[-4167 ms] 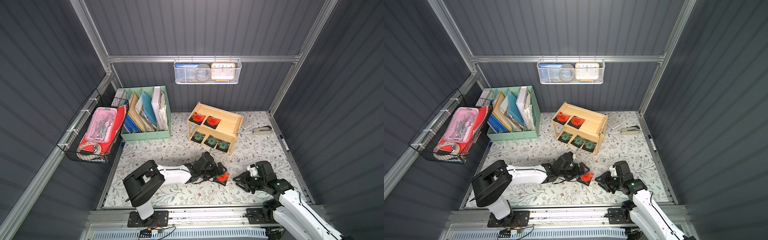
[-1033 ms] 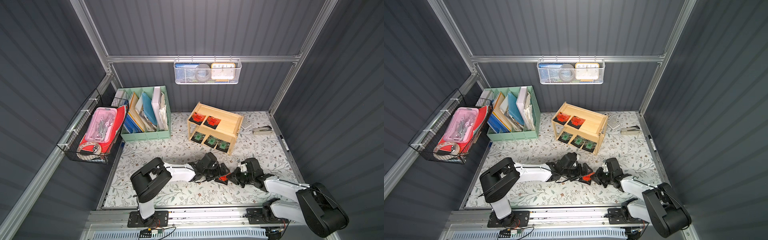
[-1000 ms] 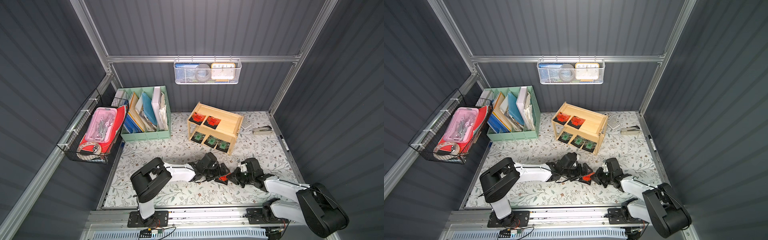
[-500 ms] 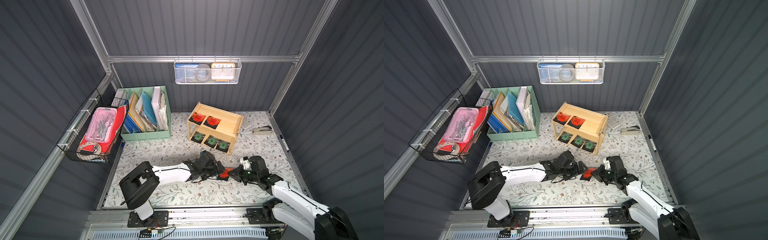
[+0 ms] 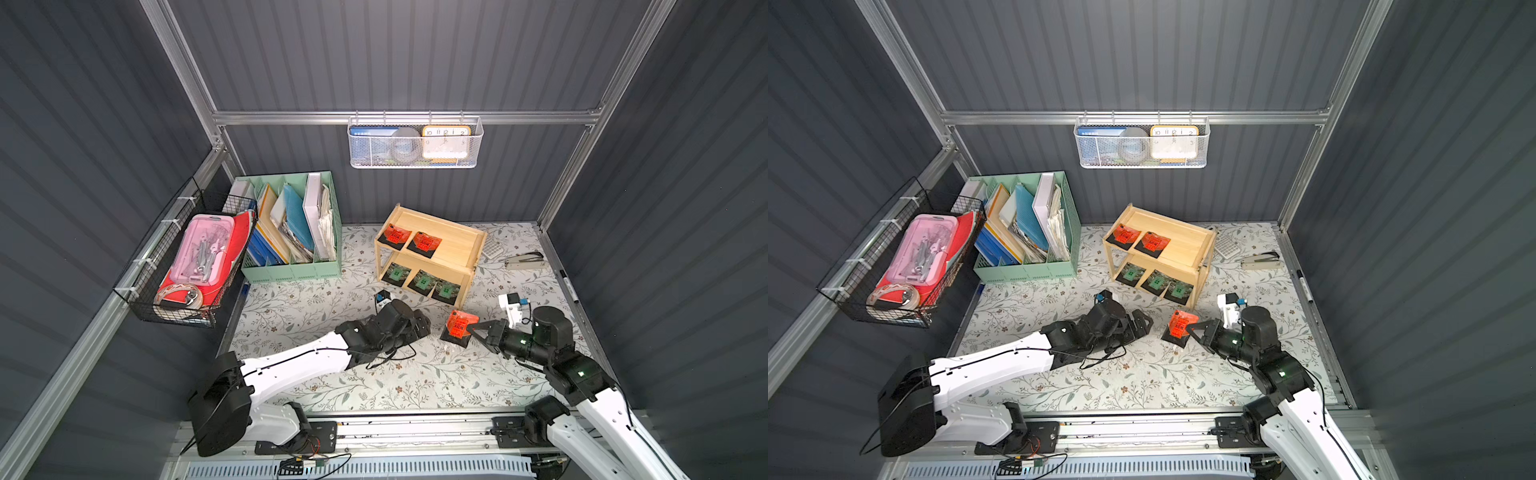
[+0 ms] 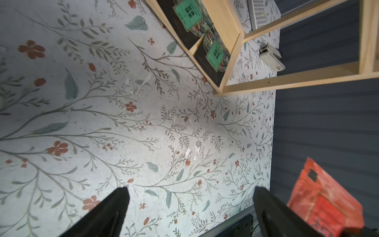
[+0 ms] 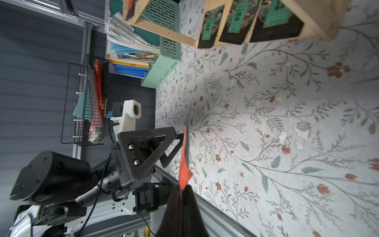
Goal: Place the tea bags on the shelf by color
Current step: Pick up the tea bag from the center of the board, then place the tea bag on the shelf.
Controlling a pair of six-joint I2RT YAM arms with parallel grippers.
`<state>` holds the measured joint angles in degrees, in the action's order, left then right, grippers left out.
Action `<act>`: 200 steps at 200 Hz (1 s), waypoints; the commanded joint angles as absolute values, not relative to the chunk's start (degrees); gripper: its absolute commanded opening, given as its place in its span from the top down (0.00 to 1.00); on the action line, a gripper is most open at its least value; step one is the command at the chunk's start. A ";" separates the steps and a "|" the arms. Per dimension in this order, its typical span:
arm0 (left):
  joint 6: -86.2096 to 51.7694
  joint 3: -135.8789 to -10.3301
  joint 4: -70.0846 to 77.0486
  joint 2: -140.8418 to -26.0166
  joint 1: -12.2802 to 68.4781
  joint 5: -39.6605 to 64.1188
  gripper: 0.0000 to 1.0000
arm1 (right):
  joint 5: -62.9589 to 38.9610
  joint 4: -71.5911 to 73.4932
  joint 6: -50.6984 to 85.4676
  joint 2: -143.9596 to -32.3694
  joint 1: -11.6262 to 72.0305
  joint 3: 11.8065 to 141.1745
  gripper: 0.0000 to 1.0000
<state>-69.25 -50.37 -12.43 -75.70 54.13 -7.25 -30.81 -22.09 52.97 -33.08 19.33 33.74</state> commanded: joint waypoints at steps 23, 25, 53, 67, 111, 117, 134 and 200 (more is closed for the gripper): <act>-69.94 -47.28 -17.34 -69.99 54.27 -12.43 0.00 | -30.09 -28.87 48.82 -37.17 19.51 45.59 1.00; -70.02 -47.24 -17.43 -69.84 54.24 -12.47 0.00 | -30.09 -29.17 48.68 -37.57 19.51 46.20 1.00; -70.19 -46.21 -18.49 -67.52 54.24 -13.23 0.00 | -30.87 -30.89 47.11 -42.29 19.42 52.73 1.00; -70.64 -45.52 -18.71 -66.33 54.30 -13.84 0.00 | -31.46 -31.03 46.87 -44.61 19.34 55.06 1.00; -73.38 -42.49 -18.73 -60.66 54.23 -17.28 0.00 | -32.58 -30.57 45.48 -50.65 18.27 61.54 1.00; -73.48 -42.03 -18.37 -59.91 54.22 -17.51 0.00 | -32.76 -30.74 45.32 -51.46 17.99 62.43 1.00; -73.21 -41.45 -17.80 -58.73 54.25 -18.01 0.00 | -33.64 -30.85 45.24 -53.81 16.95 64.58 1.00; -72.47 -41.61 -17.46 -58.76 54.23 -18.28 0.00 | -37.43 -33.02 45.69 -63.64 11.17 73.71 1.00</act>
<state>-72.51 -41.82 -17.37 -58.89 54.13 -16.82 -34.65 -31.79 45.93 -61.10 13.10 70.72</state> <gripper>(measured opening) 0.997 0.039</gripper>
